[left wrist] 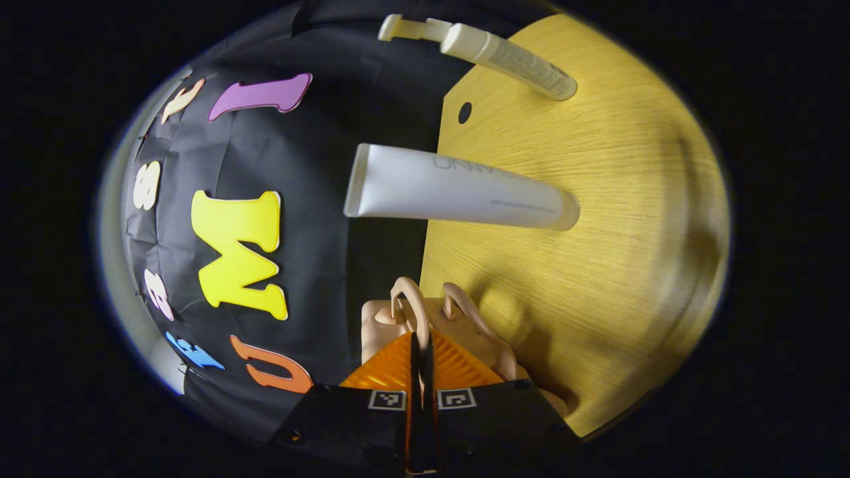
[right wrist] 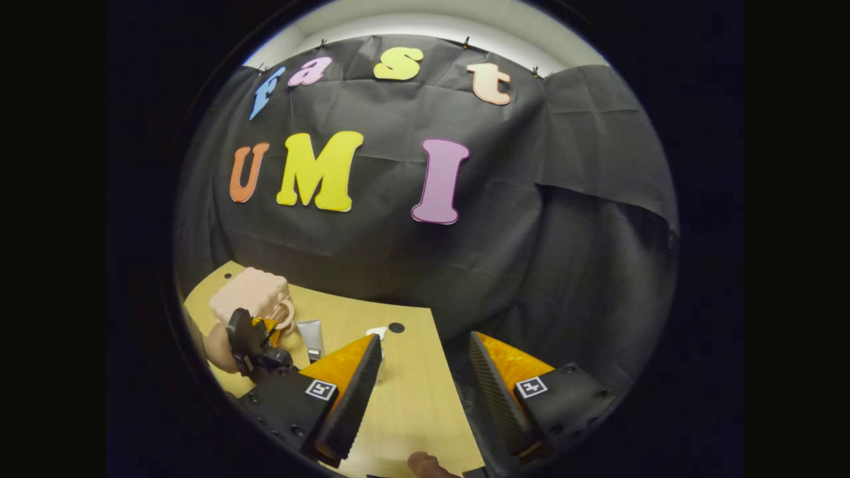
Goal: First open the suitcase, pack the skin care products into it, and then close the suitcase.
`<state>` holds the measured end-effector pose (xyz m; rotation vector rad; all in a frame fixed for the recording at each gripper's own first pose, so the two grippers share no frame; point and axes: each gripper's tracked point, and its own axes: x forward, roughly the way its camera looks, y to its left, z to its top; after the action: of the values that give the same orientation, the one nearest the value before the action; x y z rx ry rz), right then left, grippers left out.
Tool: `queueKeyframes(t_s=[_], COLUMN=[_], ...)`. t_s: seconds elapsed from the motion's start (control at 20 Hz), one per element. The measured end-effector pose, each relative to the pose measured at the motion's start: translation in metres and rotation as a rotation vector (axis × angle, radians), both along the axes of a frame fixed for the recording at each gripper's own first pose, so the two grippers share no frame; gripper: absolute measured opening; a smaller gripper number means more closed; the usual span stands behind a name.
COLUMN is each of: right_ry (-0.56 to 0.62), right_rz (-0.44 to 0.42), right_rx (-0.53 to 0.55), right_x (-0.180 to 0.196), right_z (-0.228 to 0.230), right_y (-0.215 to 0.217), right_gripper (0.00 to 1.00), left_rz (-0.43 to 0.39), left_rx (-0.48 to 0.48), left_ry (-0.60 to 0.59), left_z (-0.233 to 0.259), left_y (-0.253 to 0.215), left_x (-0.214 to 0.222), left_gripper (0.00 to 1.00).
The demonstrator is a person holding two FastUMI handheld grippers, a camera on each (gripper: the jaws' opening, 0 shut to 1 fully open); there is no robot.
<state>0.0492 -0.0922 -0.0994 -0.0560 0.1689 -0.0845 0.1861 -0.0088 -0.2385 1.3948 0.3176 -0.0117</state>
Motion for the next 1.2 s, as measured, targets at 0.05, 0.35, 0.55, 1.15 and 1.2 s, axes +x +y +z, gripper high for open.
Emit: queueKeyframes(t_s=[0.05,0.35,0.55,1.15,1.2], right_ry=[-0.007,-0.054,-0.082,-0.077,-0.078], right_rz=[-0.008,-0.036,-0.027,0.054,0.051], right_rx=[-0.002,-0.006,-0.004,0.011,0.009], right_x=[0.0,0.007,0.019,0.041,0.042], right_z=[0.004,0.039,0.061,0.087,0.089], right_y=[0.004,0.034,0.064,0.191,0.198], right_gripper=[0.79,0.79,0.79,0.79,0.79], left_rz=[-0.006,0.024,0.046,0.146,0.147], left_rx=[-0.034,-0.273,-0.401,-0.716,-0.719], left_ry=[0.003,-0.058,-0.099,-0.193,-0.195], left_z=[0.009,0.078,0.125,0.188,0.185], left_y=[0.0,0.027,0.065,0.255,0.273], left_x=[0.0,-0.019,-0.031,-0.066,-0.066], left_gripper=[0.02,0.02,0.03,0.03,0.03])
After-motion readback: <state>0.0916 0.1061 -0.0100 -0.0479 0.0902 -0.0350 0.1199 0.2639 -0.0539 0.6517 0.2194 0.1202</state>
